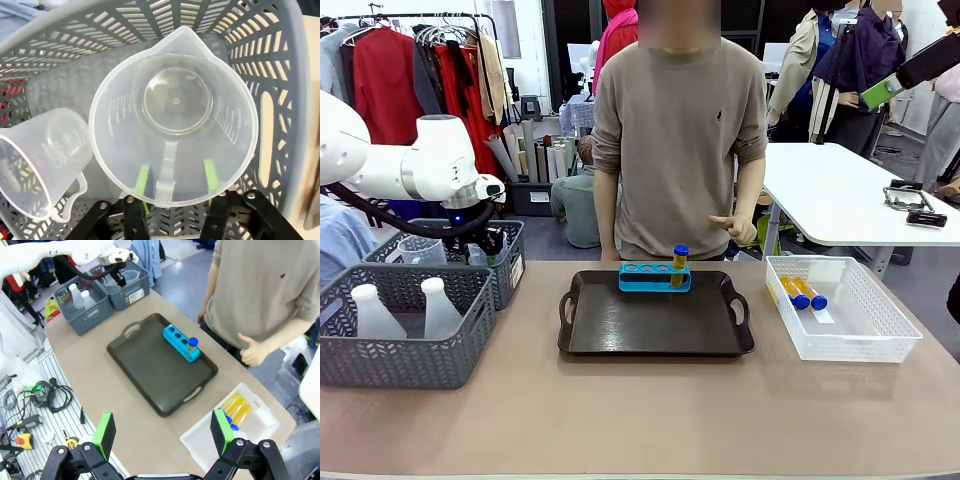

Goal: Prepare the laboratory tools.
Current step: Pick up one Large Measuring Cup and place it on the Handle tray.

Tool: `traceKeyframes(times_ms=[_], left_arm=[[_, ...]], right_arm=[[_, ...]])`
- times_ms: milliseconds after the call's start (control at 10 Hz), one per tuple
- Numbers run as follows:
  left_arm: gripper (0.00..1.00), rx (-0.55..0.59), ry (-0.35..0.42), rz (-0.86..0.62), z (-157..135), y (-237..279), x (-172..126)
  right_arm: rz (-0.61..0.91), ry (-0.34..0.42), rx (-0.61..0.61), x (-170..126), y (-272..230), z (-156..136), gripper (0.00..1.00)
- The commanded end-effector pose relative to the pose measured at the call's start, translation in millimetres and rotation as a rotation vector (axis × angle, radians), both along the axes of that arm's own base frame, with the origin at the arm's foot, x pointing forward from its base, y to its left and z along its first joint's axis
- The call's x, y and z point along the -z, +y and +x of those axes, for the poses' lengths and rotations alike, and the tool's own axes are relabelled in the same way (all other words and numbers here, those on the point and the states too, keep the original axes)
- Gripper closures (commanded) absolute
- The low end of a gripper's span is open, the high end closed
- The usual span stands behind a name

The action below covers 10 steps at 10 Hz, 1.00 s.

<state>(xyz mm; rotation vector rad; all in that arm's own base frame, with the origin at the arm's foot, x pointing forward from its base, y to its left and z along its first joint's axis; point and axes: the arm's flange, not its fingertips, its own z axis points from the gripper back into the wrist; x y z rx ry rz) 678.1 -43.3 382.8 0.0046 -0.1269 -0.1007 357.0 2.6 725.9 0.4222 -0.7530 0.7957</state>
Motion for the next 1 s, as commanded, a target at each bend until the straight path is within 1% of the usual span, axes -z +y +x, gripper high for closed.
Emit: traceKeyframes(times_ms=[0,300,500,600,700,800,900], left_arm=[[1.00,0.019,-0.009,-0.026,-9.0,5.7,-3.7],[1.00,0.013,-0.015,-0.031,-12.9,6.4,-9.6],[1.00,0.021,-0.032,-0.028,-20.0,6.8,-25.1],[1.00,0.024,-0.050,-0.027,-25.0,6.7,-38.0],[1.00,0.045,-0.075,-0.020,-33.1,6.5,-61.8],[1.00,0.085,-0.058,-0.009,-41.0,5.0,-89.8],[1.00,0.134,-0.071,0.000,-50.8,1.3,-122.7]], right_arm=[[0.011,-0.004,-0.012,0.0,1.0,-0.9,0.00],[0.011,-0.004,-0.012,0.0,1.0,-0.9,0.00],[0.011,-0.004,-0.012,0.0,1.0,-0.9,0.00],[0.011,-0.004,-0.012,0.0,1.0,-0.9,0.00],[0.011,-0.004,-0.012,0.0,1.0,-0.9,0.00],[0.011,-0.004,-0.012,0.0,1.0,-0.9,0.00],[0.011,-0.004,-0.012,0.0,1.0,-0.9,0.00]])
